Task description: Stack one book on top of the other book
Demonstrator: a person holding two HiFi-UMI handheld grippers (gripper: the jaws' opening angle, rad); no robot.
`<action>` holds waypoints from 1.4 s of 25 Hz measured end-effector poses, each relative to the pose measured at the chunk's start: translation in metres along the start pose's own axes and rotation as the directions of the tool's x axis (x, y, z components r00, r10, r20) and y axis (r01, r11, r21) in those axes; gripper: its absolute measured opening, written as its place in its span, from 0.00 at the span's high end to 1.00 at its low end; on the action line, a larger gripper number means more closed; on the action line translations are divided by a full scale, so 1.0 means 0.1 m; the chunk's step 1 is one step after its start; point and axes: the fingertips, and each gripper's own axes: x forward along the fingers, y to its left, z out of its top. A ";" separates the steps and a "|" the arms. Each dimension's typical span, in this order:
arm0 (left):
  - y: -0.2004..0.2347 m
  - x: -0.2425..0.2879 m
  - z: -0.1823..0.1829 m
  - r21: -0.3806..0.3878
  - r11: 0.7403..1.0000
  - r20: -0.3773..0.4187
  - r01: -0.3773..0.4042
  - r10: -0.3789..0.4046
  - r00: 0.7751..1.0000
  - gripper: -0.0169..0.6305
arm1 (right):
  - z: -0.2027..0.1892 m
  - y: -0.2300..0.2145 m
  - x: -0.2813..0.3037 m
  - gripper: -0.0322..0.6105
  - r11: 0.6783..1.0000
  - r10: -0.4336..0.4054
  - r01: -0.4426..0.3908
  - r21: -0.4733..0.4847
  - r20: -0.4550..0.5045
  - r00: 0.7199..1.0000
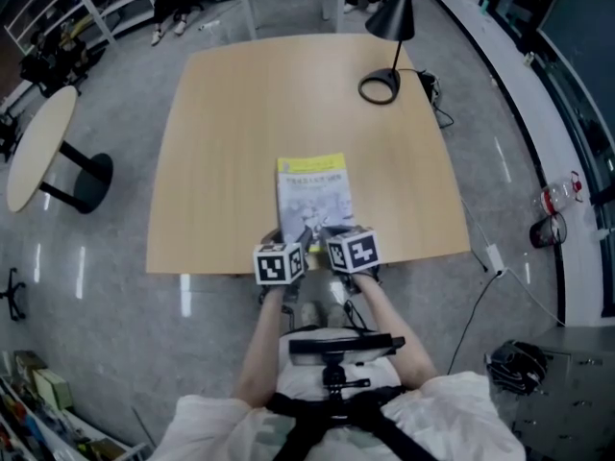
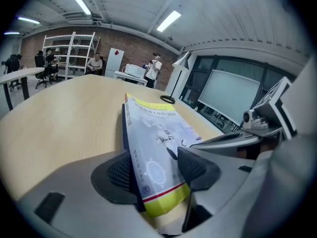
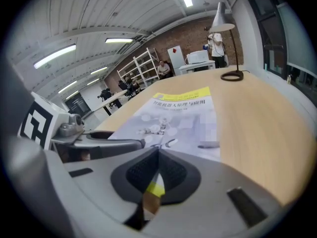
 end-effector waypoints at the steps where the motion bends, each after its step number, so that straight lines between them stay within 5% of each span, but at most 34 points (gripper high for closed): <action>1: 0.05 -0.01 0.00 0.002 1.000 -0.003 -0.024 0.024 1.000 0.58 | 0.00 0.01 0.00 0.95 1.000 0.000 0.000 -0.002 -0.001 1.000; 7: 0.32 -0.20 0.17 0.024 0.987 0.036 -0.161 0.160 0.987 0.54 | -0.01 -0.01 -0.01 0.95 1.000 0.007 -0.007 -0.002 0.003 1.000; 10: 0.32 -0.31 0.33 -0.042 0.989 0.090 -0.141 0.144 0.985 0.54 | -0.01 0.02 -0.02 0.95 1.000 0.010 -0.010 0.002 0.002 1.000; 17: -0.04 -0.38 0.63 0.054 0.997 0.184 -0.063 0.053 0.981 0.55 | 0.03 0.02 -0.02 0.95 1.000 0.018 -0.018 0.009 0.015 1.000; 20: -0.14 -0.42 0.68 0.099 0.993 0.234 -0.071 0.046 0.971 0.66 | 0.05 0.02 -0.05 0.95 1.000 0.021 -0.022 0.011 0.055 0.998; 23: -0.15 -0.45 0.71 0.090 0.992 0.268 -0.092 0.064 0.961 0.95 | 0.11 -0.02 -0.08 0.95 0.997 0.031 -0.037 0.066 0.091 0.995; 28: -0.15 -0.40 0.62 -0.039 0.999 0.268 -0.013 0.023 0.963 0.95 | 0.14 -0.09 -0.08 0.95 0.987 0.057 -0.072 0.147 0.103 0.993; 35: -0.27 -0.35 0.48 0.035 0.999 0.218 -0.015 0.007 0.976 0.95 | 0.16 -0.13 -0.13 0.95 0.973 0.067 -0.100 0.208 0.161 0.985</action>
